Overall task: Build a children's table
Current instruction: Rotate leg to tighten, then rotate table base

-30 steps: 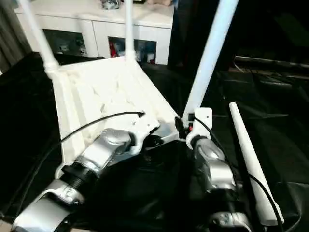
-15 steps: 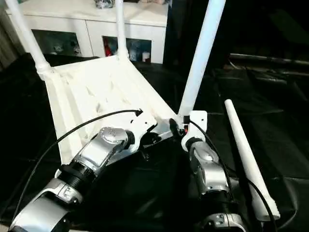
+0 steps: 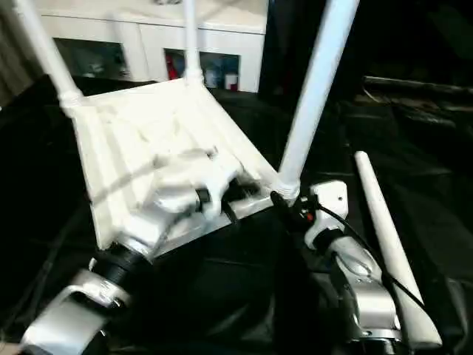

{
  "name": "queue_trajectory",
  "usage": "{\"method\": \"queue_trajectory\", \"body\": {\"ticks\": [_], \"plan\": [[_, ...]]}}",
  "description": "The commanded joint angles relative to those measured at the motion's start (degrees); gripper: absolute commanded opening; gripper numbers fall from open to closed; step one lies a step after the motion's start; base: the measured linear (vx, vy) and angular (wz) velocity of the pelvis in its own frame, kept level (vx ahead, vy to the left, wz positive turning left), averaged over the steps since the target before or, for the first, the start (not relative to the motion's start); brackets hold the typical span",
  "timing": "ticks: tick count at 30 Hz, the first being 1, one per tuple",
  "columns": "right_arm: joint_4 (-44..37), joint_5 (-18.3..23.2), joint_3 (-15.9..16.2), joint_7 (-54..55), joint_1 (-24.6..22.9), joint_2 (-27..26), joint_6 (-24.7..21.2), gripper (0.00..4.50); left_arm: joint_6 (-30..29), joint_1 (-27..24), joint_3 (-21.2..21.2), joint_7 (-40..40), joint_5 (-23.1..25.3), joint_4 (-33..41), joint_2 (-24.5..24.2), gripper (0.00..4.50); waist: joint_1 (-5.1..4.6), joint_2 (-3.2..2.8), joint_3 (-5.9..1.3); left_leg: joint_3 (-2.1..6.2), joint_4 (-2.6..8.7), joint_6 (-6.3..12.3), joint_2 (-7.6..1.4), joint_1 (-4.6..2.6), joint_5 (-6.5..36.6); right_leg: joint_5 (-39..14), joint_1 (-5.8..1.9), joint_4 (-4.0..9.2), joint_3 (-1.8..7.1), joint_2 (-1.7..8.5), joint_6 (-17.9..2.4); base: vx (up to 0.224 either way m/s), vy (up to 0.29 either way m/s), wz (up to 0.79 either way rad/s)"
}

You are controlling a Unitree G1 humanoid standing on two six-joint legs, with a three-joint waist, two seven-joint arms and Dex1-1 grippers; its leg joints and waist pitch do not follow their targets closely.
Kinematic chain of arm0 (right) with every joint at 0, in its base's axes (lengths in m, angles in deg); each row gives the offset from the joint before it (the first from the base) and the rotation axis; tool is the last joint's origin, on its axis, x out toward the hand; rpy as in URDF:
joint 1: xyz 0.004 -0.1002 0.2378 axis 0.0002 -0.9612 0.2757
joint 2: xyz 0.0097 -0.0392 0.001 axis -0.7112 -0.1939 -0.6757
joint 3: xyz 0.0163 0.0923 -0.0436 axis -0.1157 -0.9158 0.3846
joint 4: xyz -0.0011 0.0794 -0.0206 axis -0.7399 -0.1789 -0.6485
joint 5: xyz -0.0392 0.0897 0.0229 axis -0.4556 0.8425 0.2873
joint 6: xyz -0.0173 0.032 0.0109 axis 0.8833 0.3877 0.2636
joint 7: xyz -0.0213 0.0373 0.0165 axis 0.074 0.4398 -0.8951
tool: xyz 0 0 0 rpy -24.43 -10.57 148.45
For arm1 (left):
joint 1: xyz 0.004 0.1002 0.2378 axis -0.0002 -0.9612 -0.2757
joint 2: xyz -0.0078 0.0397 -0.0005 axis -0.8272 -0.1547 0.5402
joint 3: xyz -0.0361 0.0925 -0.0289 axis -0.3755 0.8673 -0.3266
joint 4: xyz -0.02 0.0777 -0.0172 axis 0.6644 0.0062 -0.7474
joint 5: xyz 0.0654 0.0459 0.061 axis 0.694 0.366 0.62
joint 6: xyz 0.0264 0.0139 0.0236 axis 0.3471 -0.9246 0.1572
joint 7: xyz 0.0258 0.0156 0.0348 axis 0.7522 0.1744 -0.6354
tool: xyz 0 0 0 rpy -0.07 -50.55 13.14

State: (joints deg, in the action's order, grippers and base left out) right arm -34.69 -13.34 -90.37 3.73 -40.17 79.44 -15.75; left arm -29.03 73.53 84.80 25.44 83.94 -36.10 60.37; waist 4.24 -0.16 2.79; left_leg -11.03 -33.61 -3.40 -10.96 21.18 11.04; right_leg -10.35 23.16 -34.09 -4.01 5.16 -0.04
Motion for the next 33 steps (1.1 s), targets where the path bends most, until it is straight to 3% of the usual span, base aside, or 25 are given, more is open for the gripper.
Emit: {"method": "queue_trajectory", "body": {"ticks": [1, 4, 6, 9, 12, 13, 14, 16, 18, 19, 23, 24, 26, 28, 31, 33], "plan": [[-1.4, -0.4, 1.8, -1.5, -0.6, 0.6, -1.8, 3.83, -1.0, 2.0, -2.7, -3.1, 1.8, 0.5, -2.6, 1.11, 0.03, 0.54, -3.48, 0.96, 3.69, 5.13, -1.9, -0.1, 8.6, -9.5, -3.26, 4.09, 2.33, 2.99, -11.2, 0.0, 0.0, 0.0], [-1.2, -1.9, 3.7, -1.9, -1.2, 1.1, -1.5, 3.83, 0.8, 3.5, -4.4, -7.7, 4.4, -1.6, -7.4, 1.49, -0.3, 0.58, -3.39, 1.13, 3.85, 3.94, -1.92, -0.21, 9.8, -11.8, -3.14, 4.25, 2.24, 2.88, -10.3, 0.0, 0.0, 0.0], [-0.7, -2.5, 4.5, -1.8, -1.4, 1.0, -1.4, 3.83, 2.8, 5.0, -6.9, -12.7, 6.0, -5.1, -11.6, 1.55, -0.48, 0.06, -3.37, 1.24, 3.89, 3.27, -1.84, -0.27, 10.6, -12.5, -2.98, 4.25, 2.2, 2.72, -9.6, 0.0, 0.0, 0.0], [0.0, -2.6, 4.9, -1.7, -1.4, 0.5, -2.1, 3.83, 5.6, 6.4, -7.6, -17.3, 8.7, -11.0, -18.0, 1.92, -0.81, 0.24, -3.56, 1.33, 3.84, 2.74, -1.71, -0.38, 9.9, -9.8, -3.0, 3.77, 2.25, 2.58, -9.1, 0.0, 0.0, 0.0], [0.5, -3.2, 5.1, -1.2, -1.3, 0.4, -2.3, 3.83, 6.7, 6.3, -6.1, -17.0, 10.3, -13.8, -20.8, 2.21, -0.53, -0.14, -3.7, 1.28, 3.72, 2.63, -1.92, -0.59, 7.8, -5.9, -2.86, 3.22, 2.35, 2.68, -10.9, 0.0, 0.0, 0.0], [0.8, -3.5, 5.2, -0.9, -1.2, 0.4, -2.6, 3.83, 6.9, 6.2, -5.3, -17.0, 11.2, -15.0, -21.8, 2.21, -0.13, -0.07, -3.78, 1.06, 3.57, 2.95, -2.02, -1.03, 7.2, -4.2, -2.52, 3.1, 2.44, 2.64, -12.0, 0.0, 0.0, 0.0], [0.9, -3.3, 5.2, -0.9, -1.2, 0.3, -2.9, 3.83, 7.6, 6.2, -4.4, -16.7, 11.9, -16.5, -22.4, 2.31, 0.04, -0.19, -3.68, 1.01, 3.61, 3.12, -2.06, -0.88, 6.9, -3.2, -2.59, 2.91, 2.54, 2.7, -12.7, 0.0, 0.0, 0.0], [1.0, -3.3, 5.4, -0.4, -1.1, 0.3, -3.4, 3.83, 9.8, 6.4, -2.6, -14.6, 12.8, -20.0, -22.5, 1.86, 0.58, -0.04, -3.69, 1.01, 3.67, 2.92, -2.02, -0.83, 6.9, -3.6, -2.76, 2.93, 2.57, 2.91, -12.5, 0.0, 0.0, 0.0], [1.0, -3.3, 5.6, -0.5, -1.0, 0.3, -3.6, 3.83, 12.1, 6.6, -1.3, -13.8, 13.9, -22.0, -22.3, 1.93, 0.98, -0.05, -3.67, 0.99, 3.78, 2.24, -2.06, -0.91, 8.2, -5.1, -2.76, 3.09, 2.7, 3.14, -11.9, 0.0, 0.0, 0.0], [1.0, -3.5, 5.7, -0.6, -1.0, 0.3, -3.6, 3.54, 14.1, 7.0, -0.6, -13.5, 14.8, -23.9, -22.1, 1.96, 1.0, -0.01, -3.6, 1.05, 3.83, 1.9, -2.07, -0.8, 8.8, -5.6, -2.82, 3.2, 2.69, 3.19, -11.7, 0.0, 0.0, 0.0], [2.2, -4.6, 6.6, 0.3, 0.0, -0.4, -4.6, 3.42, 18.5, 7.7, 3.4, -9.9, 17.6, -29.2, -21.0, 1.53, 0.88, -0.1, -3.59, 1.18, 3.93, 1.33, -1.98, -0.72, 9.6, -6.6, -2.91, 3.35, 2.67, 3.32, -11.4, 0.0, 0.0, 0.0], [2.4, -4.7, 6.7, 0.4, 0.0, -0.4, -4.6, 3.16, 18.6, 7.7, 3.7, -9.8, 17.8, -29.3, -21.0, 1.64, 0.8, -0.09, -3.58, 1.22, 3.96, 1.21, -1.98, -0.68, 9.6, -6.8, -2.89, 3.36, 2.68, 3.28, -11.2, 0.0, 0.0, 0.0], [3.6, -5.3, 7.5, 1.1, 1.0, -1.0, -4.7, 3.08, 19.1, 7.9, 5.9, -6.6, 19.2, -30.7, -21.3, 1.5, 0.82, -0.31, -3.63, 1.22, 3.92, 0.84, -2.05, -0.75, 9.3, -5.9, -2.9, 3.27, 2.72, 3.4, -11.7, 0.0, 0.0, 0.0], [5.2, -5.9, 8.2, 1.7, 2.2, -2.0, -4.6, 2.74, 19.7, 7.9, 7.7, -4.1, 20.7, -32.1, -21.9, 1.1, 0.57, -0.16, -3.74, 1.26, 3.86, 0.71, -2.02, -0.69, 9.1, -4.3, -3.1, 2.95, 2.71, 3.47, -12.3, 0.0, 0.0, 0.0], [6.9, -6.4, 8.8, 2.3, 3.6, -3.0, -4.4, 2.61, 20.9, 7.7, 9.4, -1.7, 22.0, -32.9, -22.4, 1.14, 0.35, -0.11, -3.65, 1.2, 3.89, 0.81, -1.96, -0.63, 9.4, -5.0, -3.1, 2.96, 2.75, 3.46, -12.8, 0.0, 0.0, 0.0], [7.7, -6.6, 9.0, 2.4, 4.3, -3.4, -4.3, 2.31, 20.8, 7.5, 9.7, 0.2, 21.9, -32.7, -22.4, 0.64, 0.22, -0.18, -3.67, 1.22, 3.92, 0.67, -2.09, -0.77, 9.5, -4.6, -3.11, 2.84, 2.74, 3.45, -13.3, 0.0, 0.0, 0.0]]}}
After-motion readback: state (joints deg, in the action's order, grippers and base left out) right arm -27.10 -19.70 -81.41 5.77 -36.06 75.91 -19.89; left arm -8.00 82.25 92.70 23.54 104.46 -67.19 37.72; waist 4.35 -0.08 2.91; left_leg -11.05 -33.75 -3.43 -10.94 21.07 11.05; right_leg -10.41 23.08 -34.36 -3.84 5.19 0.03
